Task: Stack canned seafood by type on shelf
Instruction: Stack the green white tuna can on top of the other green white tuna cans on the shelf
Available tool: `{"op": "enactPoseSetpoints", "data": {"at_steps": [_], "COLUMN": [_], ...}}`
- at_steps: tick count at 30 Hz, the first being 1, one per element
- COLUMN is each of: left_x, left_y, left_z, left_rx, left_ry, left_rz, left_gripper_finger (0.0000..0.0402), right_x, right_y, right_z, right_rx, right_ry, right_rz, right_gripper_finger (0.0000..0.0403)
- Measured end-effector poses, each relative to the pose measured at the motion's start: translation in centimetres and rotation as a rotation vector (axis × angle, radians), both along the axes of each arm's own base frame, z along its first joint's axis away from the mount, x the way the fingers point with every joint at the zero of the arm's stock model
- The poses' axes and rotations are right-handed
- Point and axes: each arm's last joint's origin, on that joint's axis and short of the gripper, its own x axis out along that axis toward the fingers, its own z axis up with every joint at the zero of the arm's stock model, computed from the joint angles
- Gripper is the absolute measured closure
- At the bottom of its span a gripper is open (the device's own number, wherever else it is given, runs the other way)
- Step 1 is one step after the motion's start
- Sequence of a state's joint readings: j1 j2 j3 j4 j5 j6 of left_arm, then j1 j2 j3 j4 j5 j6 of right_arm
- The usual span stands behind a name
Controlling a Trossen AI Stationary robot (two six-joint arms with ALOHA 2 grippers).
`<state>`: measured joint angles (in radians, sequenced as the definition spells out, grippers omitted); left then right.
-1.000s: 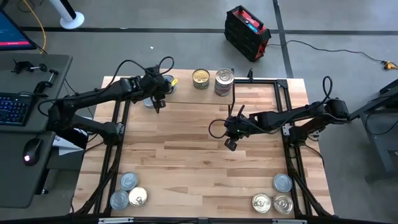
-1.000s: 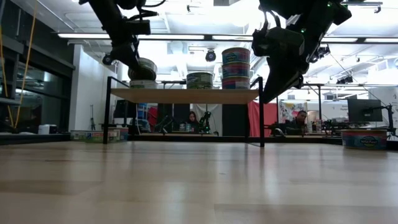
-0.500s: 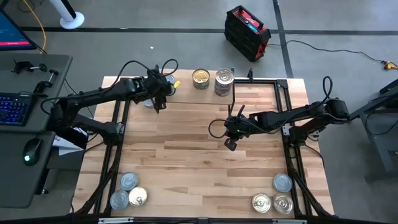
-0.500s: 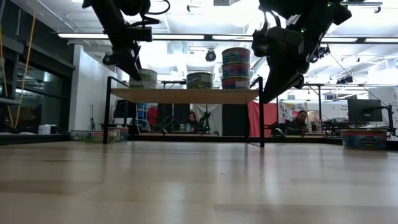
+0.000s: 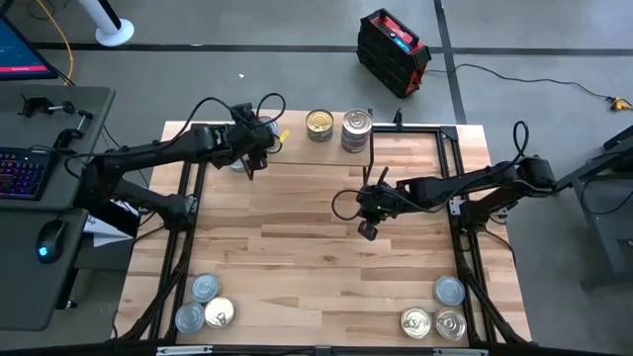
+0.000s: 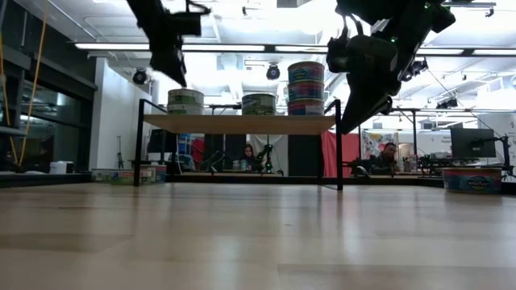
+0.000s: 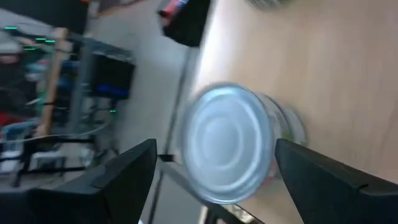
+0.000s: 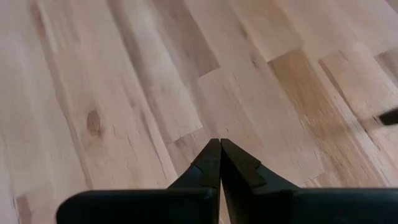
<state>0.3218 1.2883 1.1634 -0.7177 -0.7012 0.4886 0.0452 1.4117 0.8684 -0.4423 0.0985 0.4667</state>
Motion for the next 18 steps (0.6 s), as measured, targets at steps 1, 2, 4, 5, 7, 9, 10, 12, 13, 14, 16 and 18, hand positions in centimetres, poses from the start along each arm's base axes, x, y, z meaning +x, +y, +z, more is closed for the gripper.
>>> {"op": "enactPoseSetpoints", "data": {"at_steps": [1,2,4,5,7,9,10,12,13,14,16,18], "left_x": [0.2,0.4,0.7,0.7,0.8,0.7,0.7,0.8,0.9,1.0,1.1,0.8], "left_y": [-0.4,-0.9,-1.9,-2.4,-3.5,-4.3,-4.8,-5.8,-6.4,-7.2,-9.0,-11.0], "left_z": [0.5,0.9,1.7,2.1,2.4,2.3,2.2,1.5,1.0,0.4,-0.9,-2.4], "left_rx": [0.021,0.037,0.038,0.025,-0.035,-0.153,-0.234,-0.450,-0.560,-0.654,-0.803,-0.886], "left_ry": [-0.022,-0.050,-0.132,-0.179,-0.287,-0.408,-0.466,-0.542,-0.566,-0.584,-0.569,-0.505], "left_rz": [0.012,0.024,0.042,0.048,0.066,0.095,0.116,0.135,0.147,0.155,0.150,0.139], "left_gripper_finger": [0.0082,0.0082,0.0082,0.0082,0.0082,0.0082,0.0082,0.0082,0.0082,0.0082,0.0082,0.0082], "right_x": [0.0,0.0,-0.2,-0.4,-0.8,-1.4,-1.7,-2.3,-2.6,-2.9,-3.3,-3.4], "right_y": [0.0,0.0,0.1,0.1,0.0,0.0,0.0,0.0,0.0,0.0,0.0,0.0], "right_z": [0.0,0.1,0.6,0.9,1.6,2.5,2.9,3.7,4.0,4.3,4.7,4.9], "right_rx": [-0.005,-0.007,-0.010,-0.011,-0.011,-0.011,-0.011,-0.011,-0.010,-0.010,-0.006,0.011], "right_ry": [0.001,-0.003,-0.017,-0.028,-0.051,-0.077,-0.092,-0.114,-0.120,-0.130,-0.141,-0.150], "right_rz": [0.018,0.032,0.060,0.068,0.069,0.069,0.070,0.070,0.069,0.069,0.072,0.091], "right_gripper_finger": [0.0403,0.0403,0.0403,0.0403,0.0403,0.0403,0.0403,0.0403,0.0403,0.0403,0.0403,0.0403]}}
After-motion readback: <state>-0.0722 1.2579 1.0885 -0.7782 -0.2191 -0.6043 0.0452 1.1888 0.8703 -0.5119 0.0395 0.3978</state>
